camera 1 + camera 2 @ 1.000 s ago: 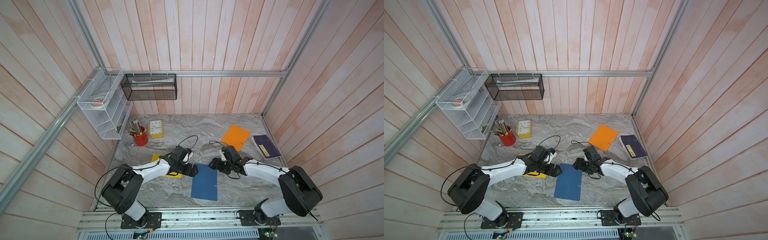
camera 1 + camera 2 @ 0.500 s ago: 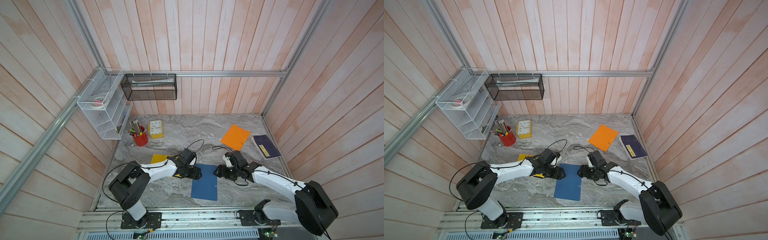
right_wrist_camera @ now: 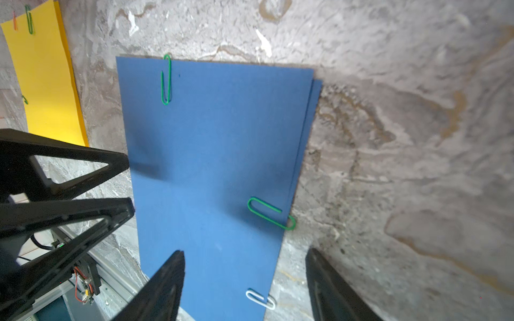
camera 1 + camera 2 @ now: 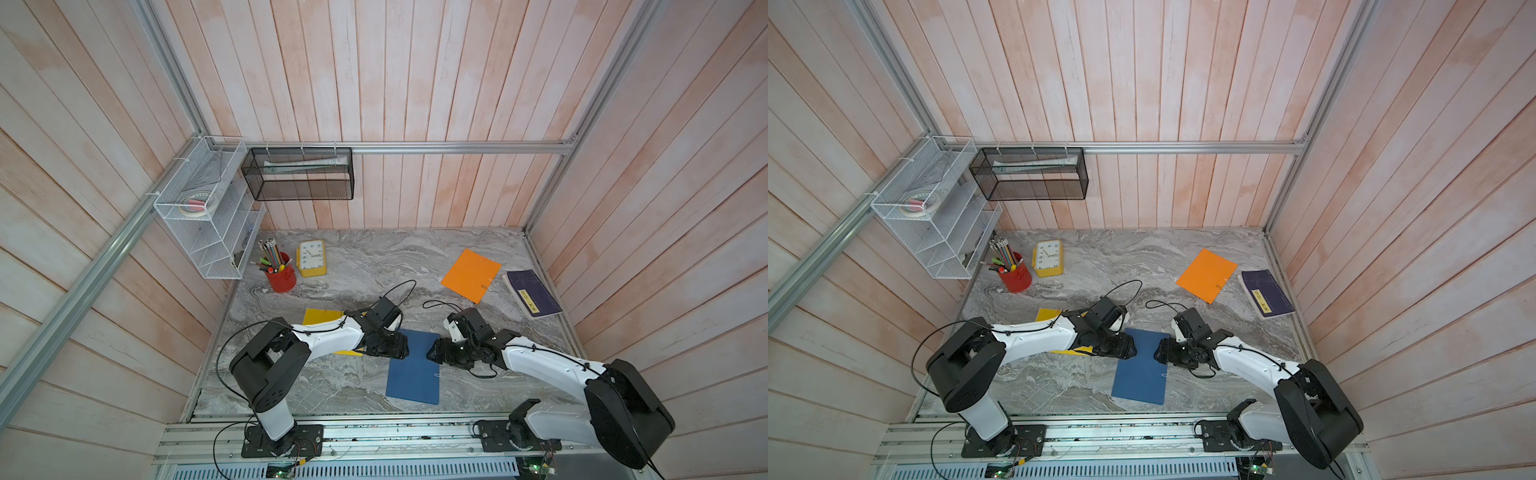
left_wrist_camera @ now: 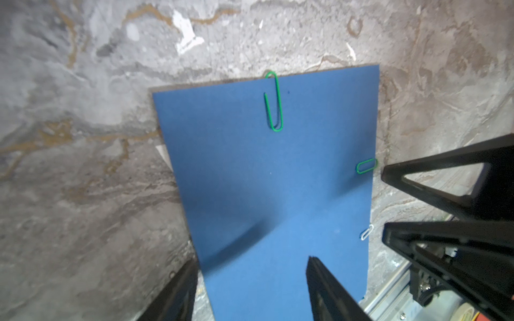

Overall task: Unclip the paperclips from the documents
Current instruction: Pick up the document from the center of the board.

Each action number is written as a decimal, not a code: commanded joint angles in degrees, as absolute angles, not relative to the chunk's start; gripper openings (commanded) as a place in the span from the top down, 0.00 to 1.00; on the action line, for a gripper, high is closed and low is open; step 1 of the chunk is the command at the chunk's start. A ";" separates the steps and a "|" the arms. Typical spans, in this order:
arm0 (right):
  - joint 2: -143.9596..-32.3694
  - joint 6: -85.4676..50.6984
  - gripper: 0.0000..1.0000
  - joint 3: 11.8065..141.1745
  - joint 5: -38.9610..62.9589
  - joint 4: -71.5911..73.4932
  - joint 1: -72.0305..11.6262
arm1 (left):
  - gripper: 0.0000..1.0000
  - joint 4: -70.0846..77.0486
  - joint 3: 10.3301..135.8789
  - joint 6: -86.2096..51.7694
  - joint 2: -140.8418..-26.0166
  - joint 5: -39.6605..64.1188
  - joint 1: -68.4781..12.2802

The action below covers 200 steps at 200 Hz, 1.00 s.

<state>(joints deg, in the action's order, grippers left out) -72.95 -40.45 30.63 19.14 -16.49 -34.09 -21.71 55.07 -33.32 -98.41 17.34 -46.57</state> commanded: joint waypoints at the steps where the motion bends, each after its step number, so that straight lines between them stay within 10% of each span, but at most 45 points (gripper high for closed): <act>1: -72.55 -40.40 0.30 29.32 20.24 -17.01 -34.50 | 0.34 -24.70 55.03 -34.67 -97.11 15.57 -46.85; 200: -76.33 -41.92 0.22 29.81 20.49 -12.25 -37.09 | 0.34 -23.30 51.94 -37.18 -97.51 16.38 -46.85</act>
